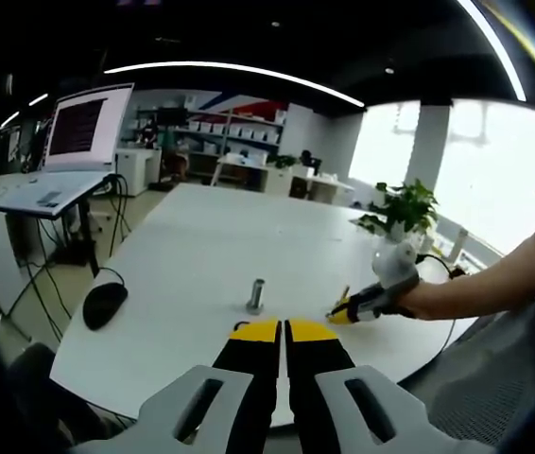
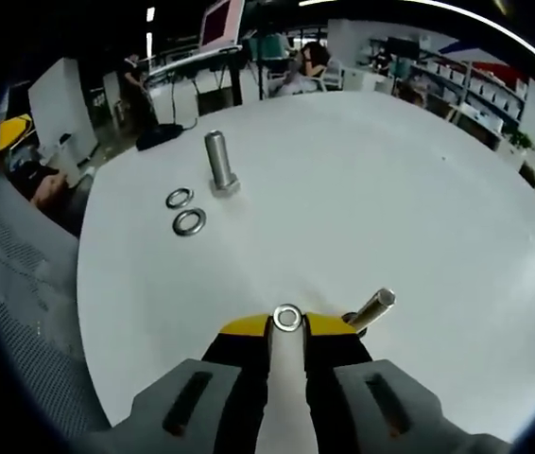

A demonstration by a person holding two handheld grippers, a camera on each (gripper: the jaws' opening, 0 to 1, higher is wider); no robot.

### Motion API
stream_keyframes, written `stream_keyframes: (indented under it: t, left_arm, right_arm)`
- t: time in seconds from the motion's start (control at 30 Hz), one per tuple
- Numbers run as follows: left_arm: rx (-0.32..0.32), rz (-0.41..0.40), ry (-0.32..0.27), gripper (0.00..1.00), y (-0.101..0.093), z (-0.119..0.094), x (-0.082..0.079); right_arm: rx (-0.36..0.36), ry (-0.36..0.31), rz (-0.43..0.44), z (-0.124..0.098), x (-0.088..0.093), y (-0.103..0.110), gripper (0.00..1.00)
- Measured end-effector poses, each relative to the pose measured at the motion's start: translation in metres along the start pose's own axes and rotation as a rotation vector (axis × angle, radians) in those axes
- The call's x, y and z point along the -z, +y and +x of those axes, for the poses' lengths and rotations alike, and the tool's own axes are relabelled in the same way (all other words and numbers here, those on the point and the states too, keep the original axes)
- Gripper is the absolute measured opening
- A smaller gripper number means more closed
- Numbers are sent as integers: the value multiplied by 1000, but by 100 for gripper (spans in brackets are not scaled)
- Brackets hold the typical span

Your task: Place the washer onto the threaded stud by aligning its center hole with the stud, sliding it down to the base, and recovering from edge contact or off-axis alignment until the washer reaches the visible bottom stop.

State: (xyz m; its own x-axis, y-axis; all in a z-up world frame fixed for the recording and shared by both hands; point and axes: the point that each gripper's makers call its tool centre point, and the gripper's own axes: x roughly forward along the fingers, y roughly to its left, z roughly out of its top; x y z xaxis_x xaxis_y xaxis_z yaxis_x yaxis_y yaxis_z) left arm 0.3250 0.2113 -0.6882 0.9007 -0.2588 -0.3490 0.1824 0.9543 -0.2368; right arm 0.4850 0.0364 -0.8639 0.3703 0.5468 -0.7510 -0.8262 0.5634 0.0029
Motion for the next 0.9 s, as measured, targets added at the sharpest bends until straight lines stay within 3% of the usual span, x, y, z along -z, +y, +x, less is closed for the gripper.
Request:
stream_keyframes:
  t: [0.23, 0.63, 0.9]
  left_arm:
    - [-1, -1, -2, 0, 0, 0, 0]
    - [-2, -3, -8, 0, 1, 0, -1]
    - [0, 3, -4, 0, 0, 0, 0]
  right_arm:
    - [-2, -11, -6, -6, -4, -1, 15]
    - [-10, -65, -37, -22, -28, 4, 15]
    - [21, -105, -74, -37, -41, -1, 15]
